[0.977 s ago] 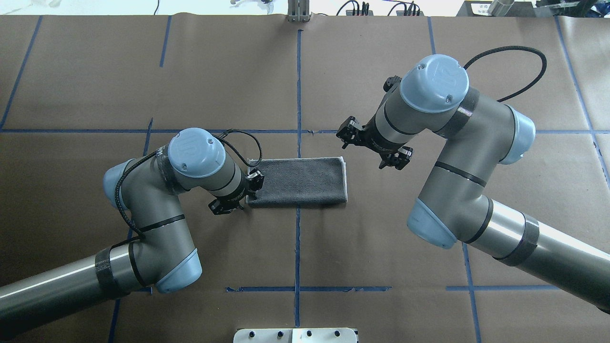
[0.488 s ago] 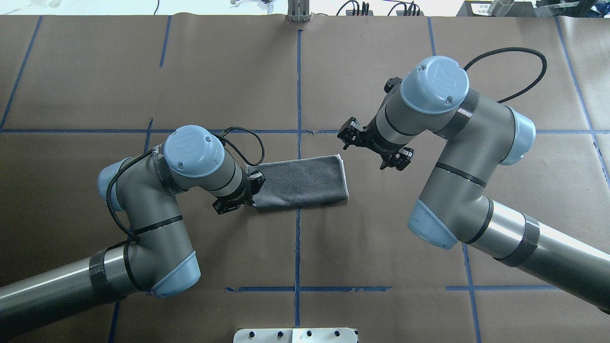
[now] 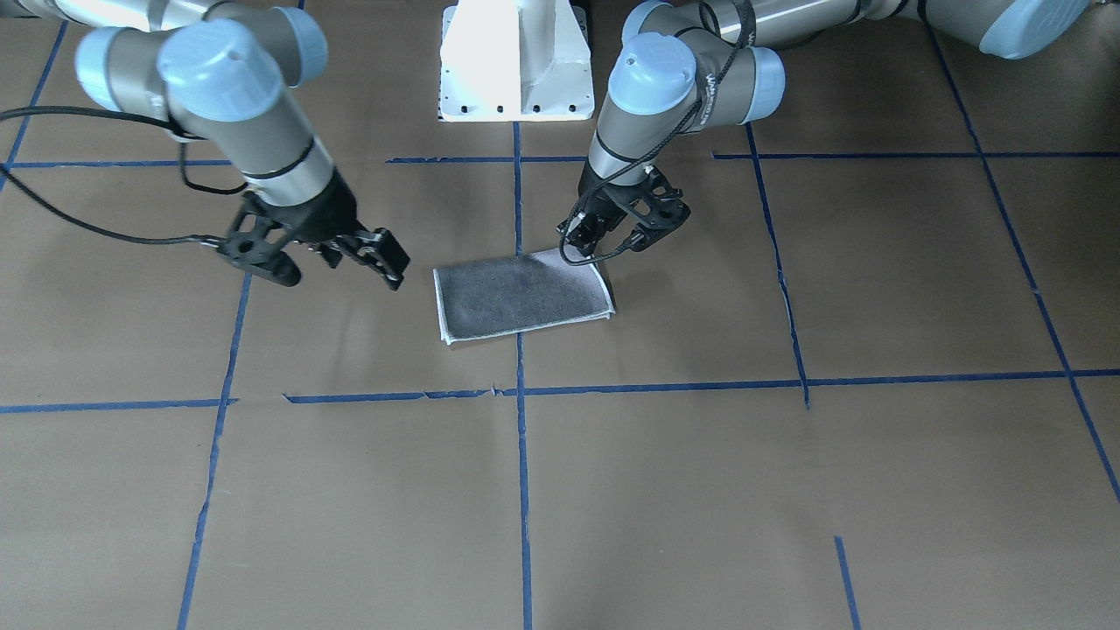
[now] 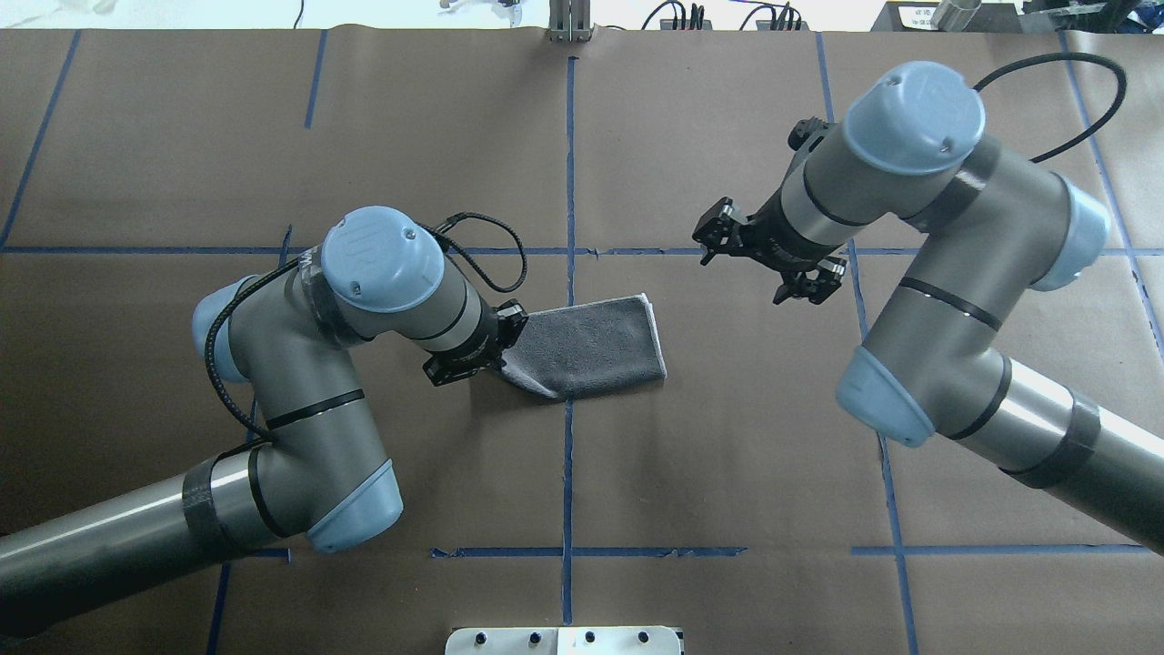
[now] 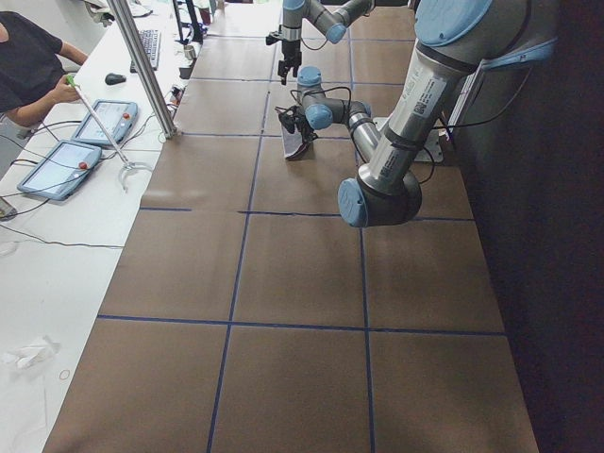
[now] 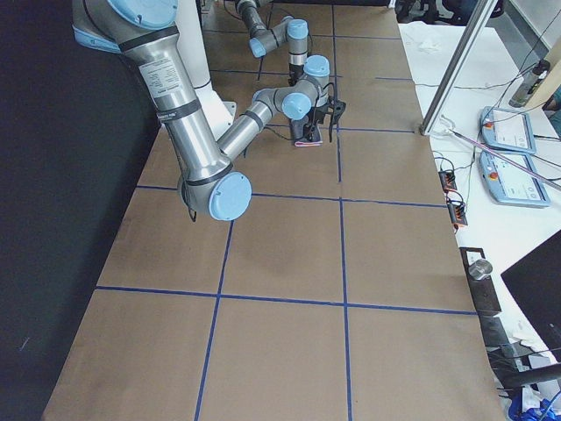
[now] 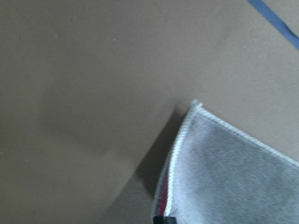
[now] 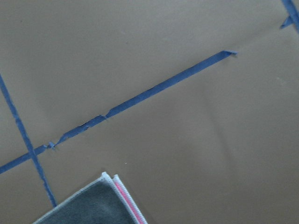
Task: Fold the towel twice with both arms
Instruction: 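Lift the held towel end with the left gripper and fold it over the other end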
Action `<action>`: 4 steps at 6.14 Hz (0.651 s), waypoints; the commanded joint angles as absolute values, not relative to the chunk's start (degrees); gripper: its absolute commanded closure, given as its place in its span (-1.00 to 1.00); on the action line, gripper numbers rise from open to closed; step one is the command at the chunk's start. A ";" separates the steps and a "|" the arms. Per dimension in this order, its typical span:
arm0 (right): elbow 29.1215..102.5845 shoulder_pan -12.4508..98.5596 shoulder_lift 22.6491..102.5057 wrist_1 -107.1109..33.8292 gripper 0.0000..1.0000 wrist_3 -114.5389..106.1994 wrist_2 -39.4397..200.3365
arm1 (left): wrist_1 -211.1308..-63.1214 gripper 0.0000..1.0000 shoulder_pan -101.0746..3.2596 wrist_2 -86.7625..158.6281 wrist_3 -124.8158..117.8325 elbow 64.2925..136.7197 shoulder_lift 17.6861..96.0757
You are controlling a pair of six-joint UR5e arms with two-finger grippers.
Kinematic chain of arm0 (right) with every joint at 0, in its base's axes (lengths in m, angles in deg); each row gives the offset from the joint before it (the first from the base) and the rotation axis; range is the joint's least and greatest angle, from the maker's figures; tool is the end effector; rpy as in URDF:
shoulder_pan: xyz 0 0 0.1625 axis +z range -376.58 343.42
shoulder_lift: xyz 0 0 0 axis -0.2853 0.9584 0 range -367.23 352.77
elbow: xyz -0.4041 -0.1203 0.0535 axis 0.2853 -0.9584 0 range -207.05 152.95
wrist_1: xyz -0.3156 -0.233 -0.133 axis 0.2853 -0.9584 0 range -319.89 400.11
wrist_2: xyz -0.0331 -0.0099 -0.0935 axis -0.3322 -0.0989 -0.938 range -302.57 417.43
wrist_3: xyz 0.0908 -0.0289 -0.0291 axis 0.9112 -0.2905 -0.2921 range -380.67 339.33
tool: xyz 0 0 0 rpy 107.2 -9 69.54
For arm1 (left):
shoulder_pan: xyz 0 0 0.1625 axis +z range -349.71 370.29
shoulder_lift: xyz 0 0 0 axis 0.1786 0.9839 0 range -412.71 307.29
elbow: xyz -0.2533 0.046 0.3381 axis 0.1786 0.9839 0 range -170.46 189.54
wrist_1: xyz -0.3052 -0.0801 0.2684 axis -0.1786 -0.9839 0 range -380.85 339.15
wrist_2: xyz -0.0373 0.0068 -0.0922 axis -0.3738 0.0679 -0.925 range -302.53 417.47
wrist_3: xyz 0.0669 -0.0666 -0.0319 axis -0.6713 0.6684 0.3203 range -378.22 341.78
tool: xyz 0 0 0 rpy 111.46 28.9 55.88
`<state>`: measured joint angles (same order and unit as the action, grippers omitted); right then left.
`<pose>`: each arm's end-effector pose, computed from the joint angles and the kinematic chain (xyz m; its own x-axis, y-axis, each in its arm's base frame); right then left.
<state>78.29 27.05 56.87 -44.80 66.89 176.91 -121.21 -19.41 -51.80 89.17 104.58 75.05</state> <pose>-0.3849 -0.4834 0.2741 0.5138 0.4386 0.7373 -0.3212 0.8953 -0.3087 0.5435 -0.4256 0.2085 0.4258 -0.5676 -0.7047 0.3830 0.8186 -0.4280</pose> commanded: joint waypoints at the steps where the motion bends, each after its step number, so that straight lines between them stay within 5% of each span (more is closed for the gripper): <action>1: 82.87 30.34 62.35 -48.90 -1.00 58.04 178.28 | -121.57 1.00 -19.60 -51.52 88.13 99.04 82.07; 4: 83.16 30.88 63.43 -50.07 -1.00 55.35 178.28 | -122.97 1.00 -16.89 -48.65 88.21 86.10 95.98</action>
<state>83.01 30.82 63.06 -49.94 55.64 178.27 -122.27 -18.35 -50.54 88.20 88.54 92.91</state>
